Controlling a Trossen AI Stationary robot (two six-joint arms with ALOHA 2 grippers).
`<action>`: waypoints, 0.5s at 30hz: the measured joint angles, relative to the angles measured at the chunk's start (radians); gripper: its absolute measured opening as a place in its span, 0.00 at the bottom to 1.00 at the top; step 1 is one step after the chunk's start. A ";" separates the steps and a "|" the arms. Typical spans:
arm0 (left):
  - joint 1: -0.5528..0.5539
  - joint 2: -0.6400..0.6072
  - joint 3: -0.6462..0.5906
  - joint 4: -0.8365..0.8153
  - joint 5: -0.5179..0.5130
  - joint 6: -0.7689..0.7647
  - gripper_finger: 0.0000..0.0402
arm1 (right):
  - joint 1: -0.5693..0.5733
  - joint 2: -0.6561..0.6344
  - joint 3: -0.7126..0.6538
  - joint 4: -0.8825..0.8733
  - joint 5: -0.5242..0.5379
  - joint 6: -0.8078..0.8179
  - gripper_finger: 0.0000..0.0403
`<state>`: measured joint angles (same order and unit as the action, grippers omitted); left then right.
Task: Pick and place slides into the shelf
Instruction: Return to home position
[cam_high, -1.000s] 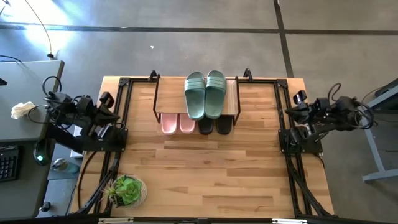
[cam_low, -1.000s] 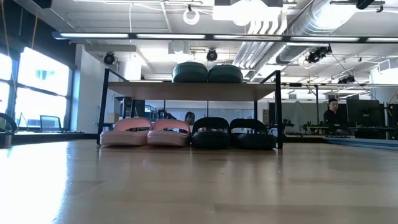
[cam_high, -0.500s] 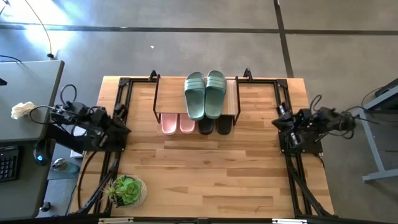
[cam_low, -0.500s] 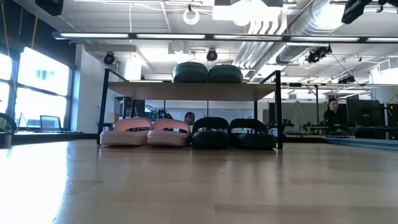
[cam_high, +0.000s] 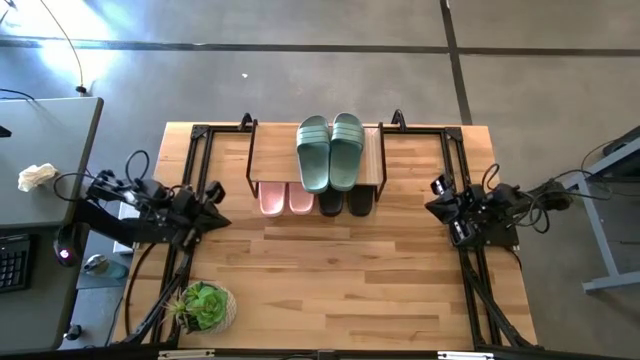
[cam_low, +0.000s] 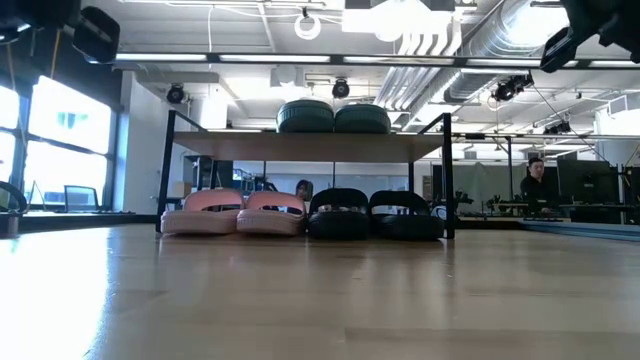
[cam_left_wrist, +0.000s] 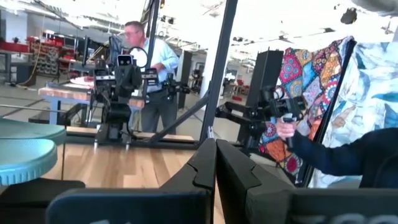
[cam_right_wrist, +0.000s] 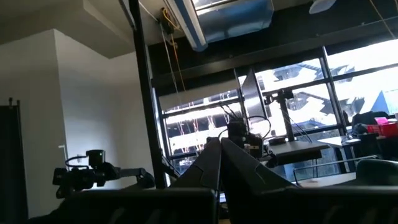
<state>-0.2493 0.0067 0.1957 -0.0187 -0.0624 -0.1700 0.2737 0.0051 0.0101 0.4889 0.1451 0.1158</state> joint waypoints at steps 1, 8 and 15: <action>0.000 0.000 -0.017 0.026 0.000 -0.003 0.00 | 0.000 0.000 0.000 0.000 0.000 0.000 0.00; 0.000 0.000 -0.101 0.116 0.000 -0.018 0.00 | 0.000 0.000 0.000 -0.039 -0.001 0.010 0.00; 0.000 0.000 -0.153 0.172 0.000 -0.026 0.00 | 0.000 0.000 0.000 -0.096 -0.001 0.044 0.00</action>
<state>-0.2493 0.0067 0.0426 0.1530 -0.0628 -0.1964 0.2737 0.0051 0.0101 0.3926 0.1444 0.1600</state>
